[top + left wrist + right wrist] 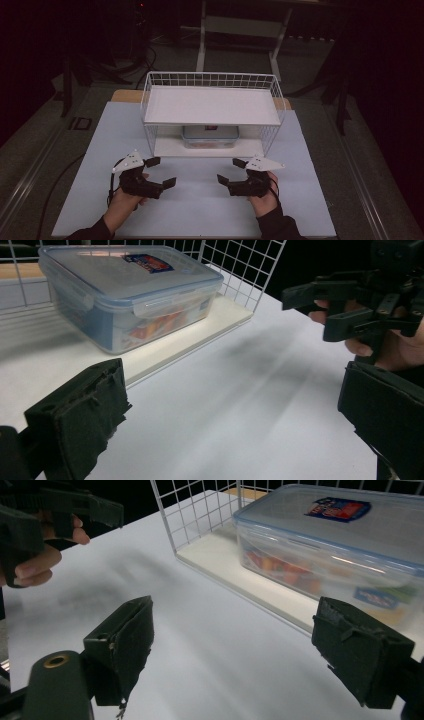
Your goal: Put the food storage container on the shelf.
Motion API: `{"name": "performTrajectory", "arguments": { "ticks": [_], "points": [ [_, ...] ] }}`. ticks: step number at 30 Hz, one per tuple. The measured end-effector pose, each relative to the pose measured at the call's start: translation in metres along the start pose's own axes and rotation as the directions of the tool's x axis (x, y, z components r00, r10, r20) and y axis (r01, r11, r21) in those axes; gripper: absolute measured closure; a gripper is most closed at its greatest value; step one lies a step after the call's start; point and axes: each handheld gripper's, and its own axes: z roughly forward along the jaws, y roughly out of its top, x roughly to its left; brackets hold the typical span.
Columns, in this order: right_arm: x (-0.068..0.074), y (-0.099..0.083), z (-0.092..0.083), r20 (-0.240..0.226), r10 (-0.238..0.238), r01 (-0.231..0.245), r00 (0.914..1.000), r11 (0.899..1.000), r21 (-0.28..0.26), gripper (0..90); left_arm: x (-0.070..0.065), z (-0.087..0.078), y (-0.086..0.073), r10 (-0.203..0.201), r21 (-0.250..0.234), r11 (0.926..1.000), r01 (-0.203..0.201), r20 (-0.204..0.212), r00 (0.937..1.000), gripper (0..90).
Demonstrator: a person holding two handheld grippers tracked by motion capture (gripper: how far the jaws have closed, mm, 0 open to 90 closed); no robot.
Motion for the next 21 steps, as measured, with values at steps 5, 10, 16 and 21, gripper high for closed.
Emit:
{"name": "performTrajectory", "arguments": {
  "ticks": [5, 10, 16, 21],
  "points": [
    [0.002, -0.006, -0.018, 0.059, -0.016, 0.017, 0.9981, 1.000, -0.016, 18.1, -0.002, -0.005, -0.002, 0.011, -0.002, 0.9999, -0.011, -0.001, 0.9999, 0.0],
    [0.001, -0.014, -0.033, 0.073, -0.004, 0.005, 0.9973, 1.000, -0.010, 18.1, -0.004, -0.009, -0.004, 0.009, 0.000, 1.0000, -0.009, 0.005, 0.9999, 0.0],
    [-0.003, -0.023, -0.052, 0.119, 0.017, -0.016, 0.9928, 1.000, -0.013, 18.4, -0.005, -0.015, -0.009, 0.009, 0.012, 0.9999, -0.009, 0.004, 1.0000, 0.0],
    [-0.006, -0.033, -0.062, 0.128, 0.053, -0.055, 0.9904, 0.998, 0.013, 18.4, -0.005, -0.016, -0.011, 0.011, 0.015, 0.9998, -0.011, 0.001, 0.9999, 0.0]
  ]
}}
